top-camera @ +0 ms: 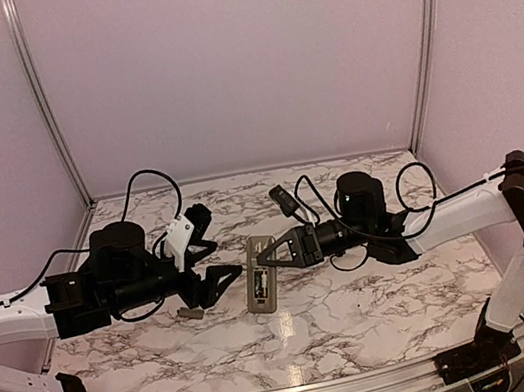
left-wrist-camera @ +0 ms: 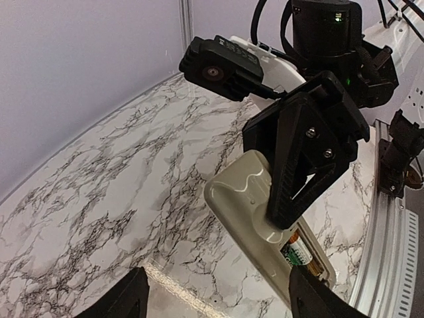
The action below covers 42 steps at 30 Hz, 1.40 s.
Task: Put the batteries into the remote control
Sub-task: Pass from the right arm to the left
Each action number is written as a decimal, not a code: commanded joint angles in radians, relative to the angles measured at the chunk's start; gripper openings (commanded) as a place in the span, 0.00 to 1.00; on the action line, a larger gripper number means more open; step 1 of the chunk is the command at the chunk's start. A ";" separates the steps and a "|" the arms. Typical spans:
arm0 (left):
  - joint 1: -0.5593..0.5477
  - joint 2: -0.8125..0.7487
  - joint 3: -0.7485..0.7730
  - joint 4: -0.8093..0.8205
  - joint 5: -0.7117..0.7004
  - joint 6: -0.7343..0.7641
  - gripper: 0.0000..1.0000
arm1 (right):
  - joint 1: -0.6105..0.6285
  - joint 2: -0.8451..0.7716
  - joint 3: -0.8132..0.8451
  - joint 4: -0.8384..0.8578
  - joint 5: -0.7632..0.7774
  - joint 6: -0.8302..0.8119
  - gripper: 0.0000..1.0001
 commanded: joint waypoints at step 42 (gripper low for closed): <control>0.133 0.166 0.151 -0.234 0.173 -0.104 0.75 | -0.092 -0.079 -0.066 0.019 0.035 -0.029 0.00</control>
